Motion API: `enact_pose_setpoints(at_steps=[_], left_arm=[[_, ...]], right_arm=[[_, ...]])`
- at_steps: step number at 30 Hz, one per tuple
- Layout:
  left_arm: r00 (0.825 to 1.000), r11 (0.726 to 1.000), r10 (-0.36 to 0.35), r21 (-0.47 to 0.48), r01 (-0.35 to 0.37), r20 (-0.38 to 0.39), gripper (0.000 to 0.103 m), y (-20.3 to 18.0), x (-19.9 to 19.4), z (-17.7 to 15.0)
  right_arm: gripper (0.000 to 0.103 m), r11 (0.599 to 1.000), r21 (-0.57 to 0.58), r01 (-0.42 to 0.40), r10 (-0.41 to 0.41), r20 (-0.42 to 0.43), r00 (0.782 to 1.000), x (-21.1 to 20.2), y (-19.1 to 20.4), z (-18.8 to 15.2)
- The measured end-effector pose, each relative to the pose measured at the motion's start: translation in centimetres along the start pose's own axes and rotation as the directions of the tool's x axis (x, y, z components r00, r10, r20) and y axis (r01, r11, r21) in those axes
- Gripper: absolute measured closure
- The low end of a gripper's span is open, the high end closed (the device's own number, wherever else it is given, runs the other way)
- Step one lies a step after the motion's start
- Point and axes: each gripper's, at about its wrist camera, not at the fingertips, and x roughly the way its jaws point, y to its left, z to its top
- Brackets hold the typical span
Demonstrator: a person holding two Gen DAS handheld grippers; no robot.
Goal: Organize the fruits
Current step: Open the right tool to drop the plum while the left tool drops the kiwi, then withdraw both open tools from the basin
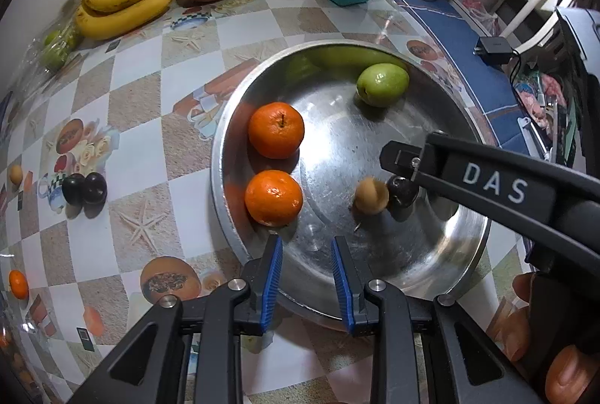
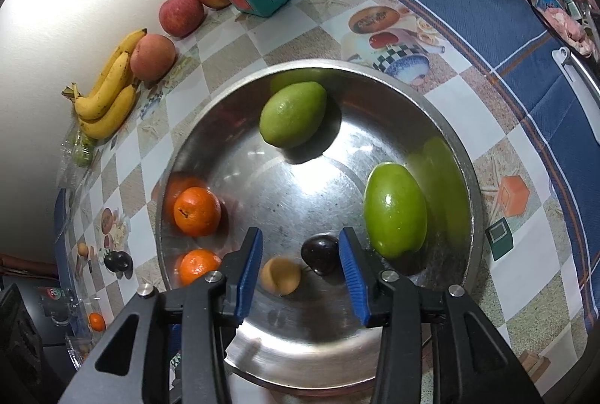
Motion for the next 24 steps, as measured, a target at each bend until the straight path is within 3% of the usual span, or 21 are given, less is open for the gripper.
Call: enact_pose_setpoints(at_steps=[10,19,24], left_arm=[[0.999,0.989,-0.013,-0.146,0.018,0.035,0.073,4.5,-1.4,0.5],[0.997,0.948,-0.005,-0.316,0.028,0.074,0.072,10.0,-2.7,0.5],[0.997,0.931,0.022,-0.365,0.008,0.076,0.050,11.7,-3.0,0.3]], right_arm=[[0.060,1.000,-0.002,0.000,0.000,0.002,1.000,-0.1,0.0,0.1],[0.060,1.000,-0.027,0.002,-0.002,0.008,1.000,-0.3,0.7,-0.1],[0.060,0.997,-0.074,0.003,-0.002,0.014,1.000,-0.4,1.8,-0.3]])
